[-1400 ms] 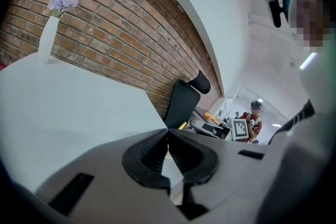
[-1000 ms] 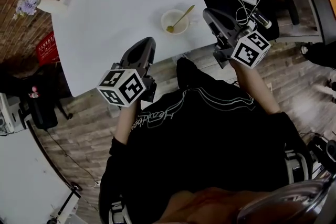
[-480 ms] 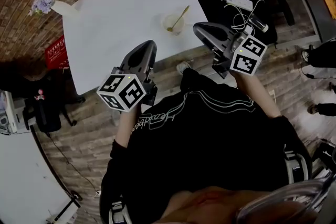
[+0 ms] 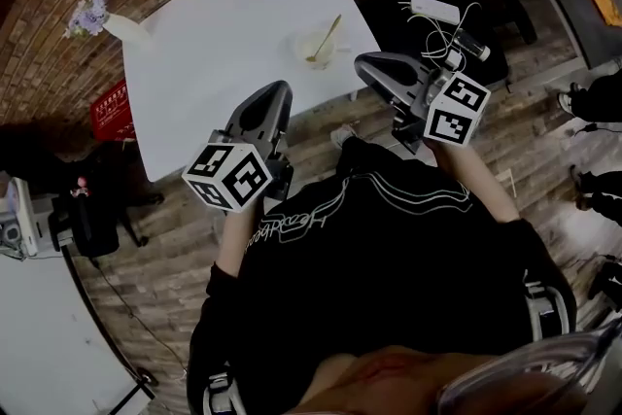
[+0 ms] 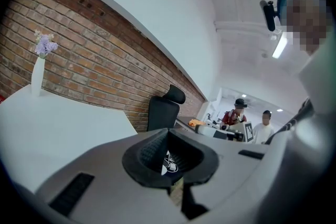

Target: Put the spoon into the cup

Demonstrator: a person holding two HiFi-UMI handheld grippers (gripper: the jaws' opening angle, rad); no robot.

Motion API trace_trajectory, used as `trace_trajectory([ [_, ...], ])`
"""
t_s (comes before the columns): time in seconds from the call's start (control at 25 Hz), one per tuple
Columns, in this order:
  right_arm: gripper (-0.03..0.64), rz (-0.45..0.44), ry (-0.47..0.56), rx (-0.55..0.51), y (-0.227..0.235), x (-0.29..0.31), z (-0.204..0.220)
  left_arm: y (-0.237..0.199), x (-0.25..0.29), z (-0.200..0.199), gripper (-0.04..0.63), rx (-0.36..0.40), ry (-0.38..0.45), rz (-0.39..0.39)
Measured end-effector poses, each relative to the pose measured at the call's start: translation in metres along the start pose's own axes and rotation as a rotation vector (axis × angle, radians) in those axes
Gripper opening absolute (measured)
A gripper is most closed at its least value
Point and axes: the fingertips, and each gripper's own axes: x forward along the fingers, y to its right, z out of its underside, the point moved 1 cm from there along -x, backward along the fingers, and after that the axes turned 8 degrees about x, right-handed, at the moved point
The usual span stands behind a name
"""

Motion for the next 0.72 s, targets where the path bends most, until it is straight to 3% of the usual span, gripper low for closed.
trace_trajectory([
  [0.72, -0.003, 0.018, 0.008, 0.003, -0.001, -0.006, -0.001, 0.011, 0.002, -0.003, 0.005, 0.010, -0.022, 0.017],
])
